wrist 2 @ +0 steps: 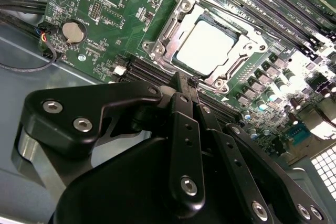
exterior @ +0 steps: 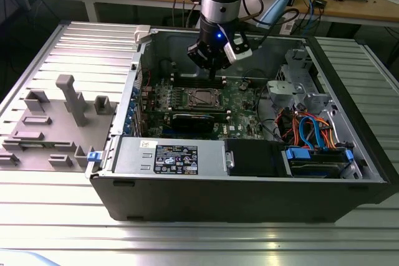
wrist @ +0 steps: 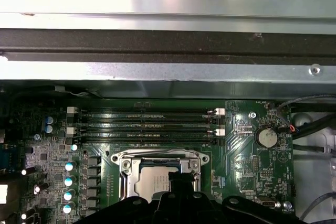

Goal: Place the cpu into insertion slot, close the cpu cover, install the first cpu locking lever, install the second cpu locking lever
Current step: 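Install the second cpu locking lever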

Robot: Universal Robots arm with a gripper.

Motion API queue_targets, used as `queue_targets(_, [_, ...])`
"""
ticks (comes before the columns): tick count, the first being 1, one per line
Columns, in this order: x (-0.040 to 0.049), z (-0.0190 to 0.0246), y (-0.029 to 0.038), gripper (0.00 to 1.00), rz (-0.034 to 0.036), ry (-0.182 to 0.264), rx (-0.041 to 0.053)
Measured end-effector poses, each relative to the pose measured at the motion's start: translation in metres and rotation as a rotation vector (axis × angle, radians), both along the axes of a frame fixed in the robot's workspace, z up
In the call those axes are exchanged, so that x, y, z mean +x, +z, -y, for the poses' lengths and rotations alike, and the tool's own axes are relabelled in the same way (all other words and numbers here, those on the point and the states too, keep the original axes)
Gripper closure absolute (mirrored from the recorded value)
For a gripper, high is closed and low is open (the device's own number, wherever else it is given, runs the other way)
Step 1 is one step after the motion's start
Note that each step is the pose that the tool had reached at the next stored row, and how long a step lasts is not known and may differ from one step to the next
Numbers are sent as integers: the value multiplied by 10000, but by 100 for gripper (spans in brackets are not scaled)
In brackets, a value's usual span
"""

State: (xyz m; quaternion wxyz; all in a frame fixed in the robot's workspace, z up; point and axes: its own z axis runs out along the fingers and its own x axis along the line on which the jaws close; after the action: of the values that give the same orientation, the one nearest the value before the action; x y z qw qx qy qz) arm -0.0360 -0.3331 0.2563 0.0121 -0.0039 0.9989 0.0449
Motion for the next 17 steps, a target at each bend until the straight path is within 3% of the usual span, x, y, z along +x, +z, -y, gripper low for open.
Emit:
queue_targets(3, [0,21,0,89,-1,-2,0])
queue_targets(14, [0,198,-1,89,-1,-2,0])
queue_targets(17, [0,210,-2,89,0,-3,1])
